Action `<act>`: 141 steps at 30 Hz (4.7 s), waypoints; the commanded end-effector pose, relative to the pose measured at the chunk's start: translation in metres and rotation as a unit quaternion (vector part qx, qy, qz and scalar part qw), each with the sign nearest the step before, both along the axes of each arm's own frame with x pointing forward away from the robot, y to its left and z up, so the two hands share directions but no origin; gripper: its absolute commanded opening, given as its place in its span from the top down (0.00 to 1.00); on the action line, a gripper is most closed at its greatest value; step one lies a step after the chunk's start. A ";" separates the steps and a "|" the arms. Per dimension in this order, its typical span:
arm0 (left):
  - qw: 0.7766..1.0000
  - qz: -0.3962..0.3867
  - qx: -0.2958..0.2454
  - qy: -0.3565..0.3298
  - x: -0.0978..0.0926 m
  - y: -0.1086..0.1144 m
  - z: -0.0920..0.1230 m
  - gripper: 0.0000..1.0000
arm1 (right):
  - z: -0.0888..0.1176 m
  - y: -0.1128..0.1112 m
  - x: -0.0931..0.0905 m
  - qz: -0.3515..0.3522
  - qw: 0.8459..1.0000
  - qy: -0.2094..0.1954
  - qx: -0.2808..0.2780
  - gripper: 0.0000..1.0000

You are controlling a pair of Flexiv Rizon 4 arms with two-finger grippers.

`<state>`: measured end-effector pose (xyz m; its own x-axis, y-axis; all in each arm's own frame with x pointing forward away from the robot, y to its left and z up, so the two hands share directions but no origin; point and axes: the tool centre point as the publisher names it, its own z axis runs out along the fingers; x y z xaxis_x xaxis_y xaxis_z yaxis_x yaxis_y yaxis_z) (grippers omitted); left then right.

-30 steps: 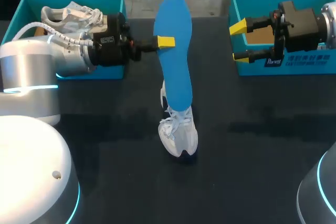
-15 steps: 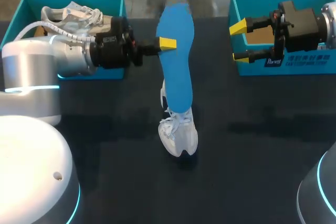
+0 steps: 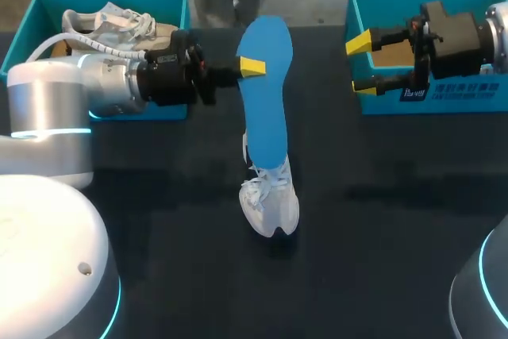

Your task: Take the shoe out of the shoebox, open the shoe tongue, remove and reinsert the insole, then place the shoe into the shoebox

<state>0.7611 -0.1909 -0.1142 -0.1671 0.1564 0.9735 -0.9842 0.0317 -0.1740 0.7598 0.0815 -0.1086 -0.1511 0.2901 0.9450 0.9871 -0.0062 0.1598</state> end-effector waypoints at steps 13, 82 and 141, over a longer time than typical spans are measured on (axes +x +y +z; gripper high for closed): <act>1.000 -0.011 0.020 0.019 0.009 -0.004 -0.006 1.00 | 0.037 0.038 -0.016 -0.041 0.987 -0.035 -0.153 0.00; 0.999 -0.015 0.013 0.027 0.010 -0.004 -0.002 1.00 | 0.073 0.147 -0.016 -0.114 0.813 0.020 -0.570 0.00; 0.999 -0.015 0.013 0.027 0.010 -0.004 -0.002 1.00 | 0.070 0.104 -0.021 -0.110 0.867 -0.012 -0.486 0.00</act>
